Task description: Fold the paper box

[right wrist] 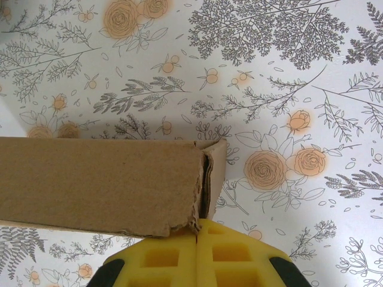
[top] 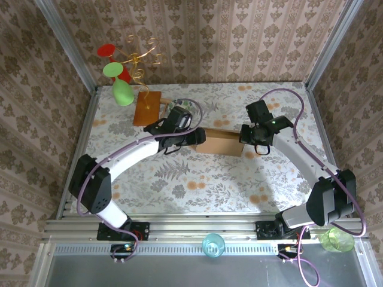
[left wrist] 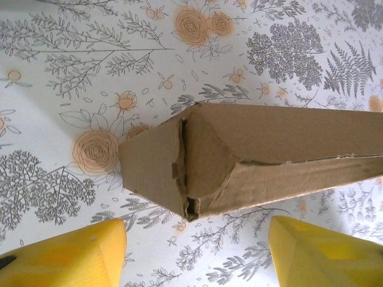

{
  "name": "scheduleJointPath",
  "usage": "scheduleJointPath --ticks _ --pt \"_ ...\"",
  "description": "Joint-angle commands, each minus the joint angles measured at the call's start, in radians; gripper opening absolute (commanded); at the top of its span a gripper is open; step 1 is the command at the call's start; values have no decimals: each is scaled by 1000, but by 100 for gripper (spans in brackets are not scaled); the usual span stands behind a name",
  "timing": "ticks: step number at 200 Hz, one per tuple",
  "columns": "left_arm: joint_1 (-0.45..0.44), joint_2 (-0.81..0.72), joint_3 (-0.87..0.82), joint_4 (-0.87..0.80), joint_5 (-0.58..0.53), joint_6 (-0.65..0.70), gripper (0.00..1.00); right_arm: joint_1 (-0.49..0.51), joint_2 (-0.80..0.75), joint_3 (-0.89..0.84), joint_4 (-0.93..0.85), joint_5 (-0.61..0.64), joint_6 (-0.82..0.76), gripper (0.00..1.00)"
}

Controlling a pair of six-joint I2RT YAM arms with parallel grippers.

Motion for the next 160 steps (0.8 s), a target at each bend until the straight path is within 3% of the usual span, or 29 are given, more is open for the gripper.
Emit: scheduleJointPath --ticks 1,27,52,102,160 --pt "18 -63 -18 33 50 -102 64 4 -10 -26 -46 21 1 0" --pt "36 -115 -19 57 32 -214 61 4 -13 -23 -49 21 1 0" --pt "57 -143 -43 85 -28 -440 54 4 -12 -21 -49 22 2 0" --pt "62 -65 25 3 -5 -837 56 5 -13 -17 -50 21 1 0" --pt "46 -11 27 68 37 -961 59 6 -10 -20 -49 17 1 0"
